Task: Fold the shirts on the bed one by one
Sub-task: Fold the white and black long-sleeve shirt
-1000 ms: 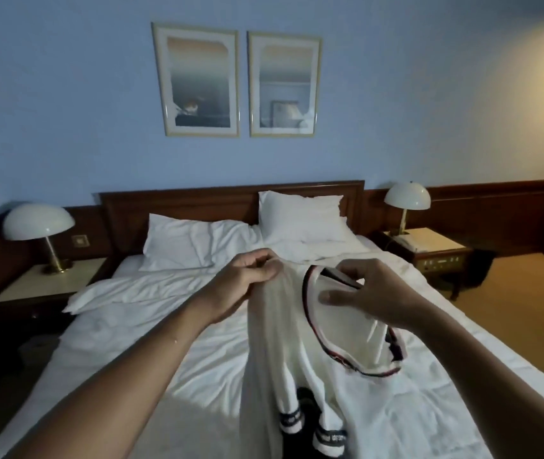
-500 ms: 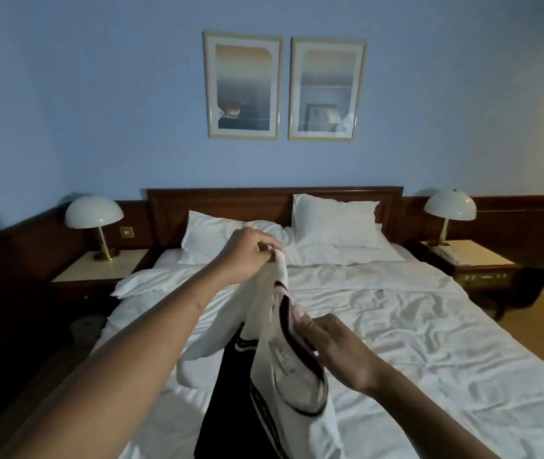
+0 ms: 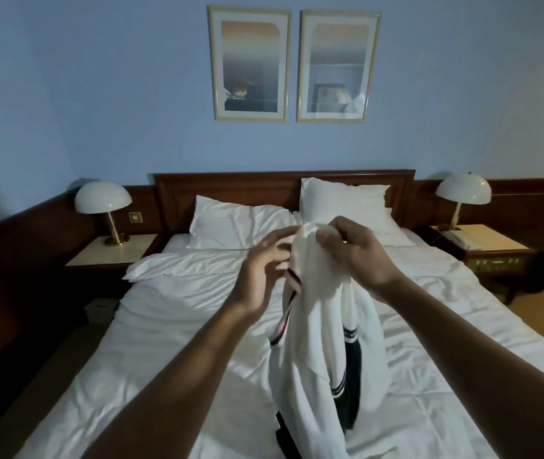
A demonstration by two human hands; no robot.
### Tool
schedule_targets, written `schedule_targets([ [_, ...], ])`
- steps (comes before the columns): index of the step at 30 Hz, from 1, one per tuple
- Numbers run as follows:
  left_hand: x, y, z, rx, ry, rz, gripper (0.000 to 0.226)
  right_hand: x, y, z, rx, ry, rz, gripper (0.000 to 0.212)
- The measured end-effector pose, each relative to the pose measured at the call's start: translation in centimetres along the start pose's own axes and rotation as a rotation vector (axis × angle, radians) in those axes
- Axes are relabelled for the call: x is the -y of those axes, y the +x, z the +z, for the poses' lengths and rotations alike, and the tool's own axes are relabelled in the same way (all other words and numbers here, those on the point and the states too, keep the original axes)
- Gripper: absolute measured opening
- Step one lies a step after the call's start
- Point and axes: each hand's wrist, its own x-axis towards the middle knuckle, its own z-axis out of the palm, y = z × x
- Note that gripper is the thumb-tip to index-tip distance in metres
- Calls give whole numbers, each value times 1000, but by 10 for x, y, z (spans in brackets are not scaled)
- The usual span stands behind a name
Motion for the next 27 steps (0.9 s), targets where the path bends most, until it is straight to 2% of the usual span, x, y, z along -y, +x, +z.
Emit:
schedule_targets([
  [2,29,-17,-2,140,17,-65,46,3,4,1,-89,2,-5,34],
  [4,58,-33,-9,192,300,-200,34,8,7,-2,-164,-5,-23,33],
  [5,73,-40,-13,135,454,-278,26,10,8,-6,-203,-8,-21,30],
  [7,96,-51,-26,-23,619,-365,27,10,11,-15,-260,-14,-12,26],
  [9,104,-55,-41,-184,715,-322,22,7,10,-23,-298,-30,3,26],
  [11,98,-53,-55,-316,805,-263,28,2,6,-28,-325,-50,27,28],
  [13,84,-44,-70,-411,719,-297,39,-5,0,-31,-339,-36,62,31],
  [14,76,-39,-79,-455,600,-323,37,-9,-3,-33,-345,-23,83,30],
  [16,56,-28,-96,-521,316,-362,12,-17,-9,-37,-349,-16,131,25],
  [17,44,-25,-103,-503,179,-353,10,-21,-12,-37,-346,-42,151,22],
  [18,32,-22,-111,-451,46,-333,18,-25,-15,-37,-343,-84,165,19],
  [20,4,-24,-119,-299,-46,-312,32,-31,-22,-36,-379,-148,204,17],
  [23,-30,-29,-132,-219,277,-315,50,-42,-28,-31,-517,-116,284,19],
  [25,-40,-29,-144,-248,565,-266,38,-47,-32,-21,-582,-85,312,22],
  [27,-39,-29,-154,-387,805,-207,30,-52,-39,-4,-586,-83,338,22],
])
